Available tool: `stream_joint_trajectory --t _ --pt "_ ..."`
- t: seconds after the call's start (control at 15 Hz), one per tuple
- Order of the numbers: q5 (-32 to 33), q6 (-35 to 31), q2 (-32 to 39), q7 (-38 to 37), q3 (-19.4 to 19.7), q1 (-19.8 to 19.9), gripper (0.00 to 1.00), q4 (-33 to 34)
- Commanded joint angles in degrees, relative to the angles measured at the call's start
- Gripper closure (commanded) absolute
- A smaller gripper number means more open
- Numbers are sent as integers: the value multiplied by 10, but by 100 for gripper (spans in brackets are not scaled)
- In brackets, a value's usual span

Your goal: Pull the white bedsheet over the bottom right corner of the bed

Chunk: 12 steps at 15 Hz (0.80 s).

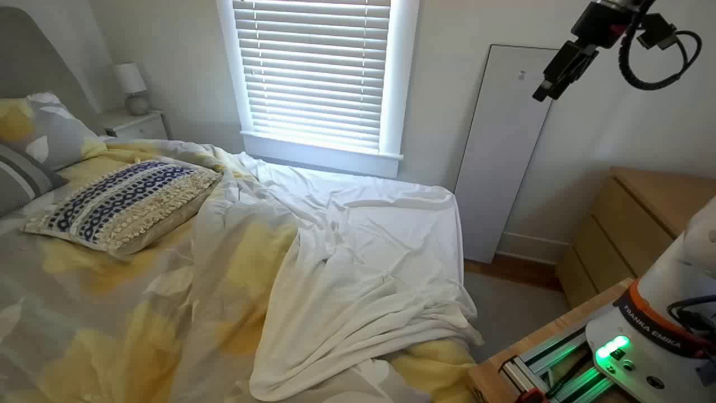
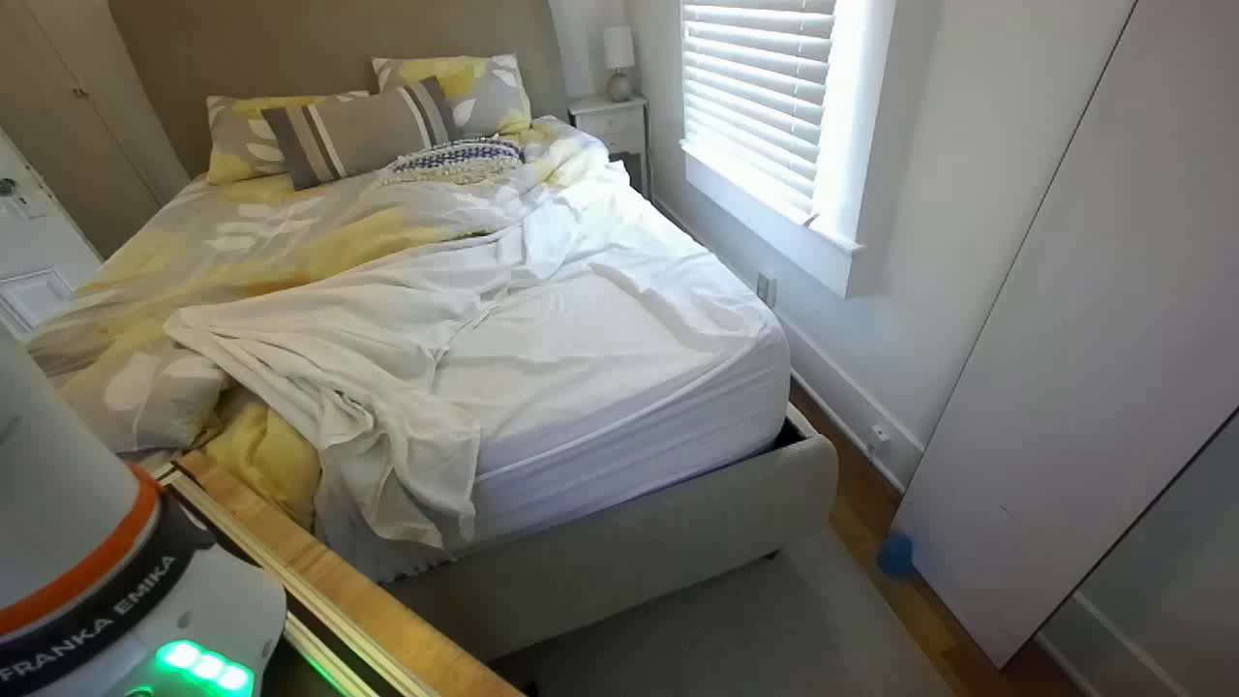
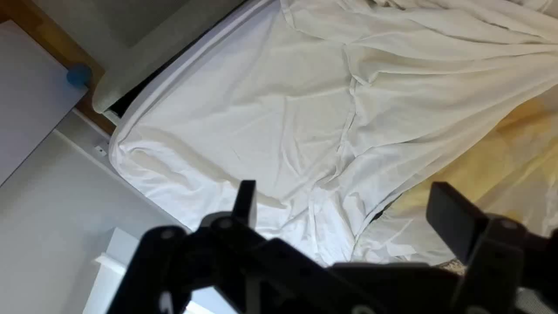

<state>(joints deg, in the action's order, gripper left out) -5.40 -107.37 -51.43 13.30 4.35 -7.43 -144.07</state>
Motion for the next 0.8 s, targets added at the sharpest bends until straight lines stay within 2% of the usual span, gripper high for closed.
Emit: stream_joint_trajectory --t 0.0,0.67,0.73 --pt "-3 1 1 3 -3 4 0 1" --pt "-3 1 1 3 -3 4 0 1" --pt "-10 -5 13 -7 -15 -3 0 2"
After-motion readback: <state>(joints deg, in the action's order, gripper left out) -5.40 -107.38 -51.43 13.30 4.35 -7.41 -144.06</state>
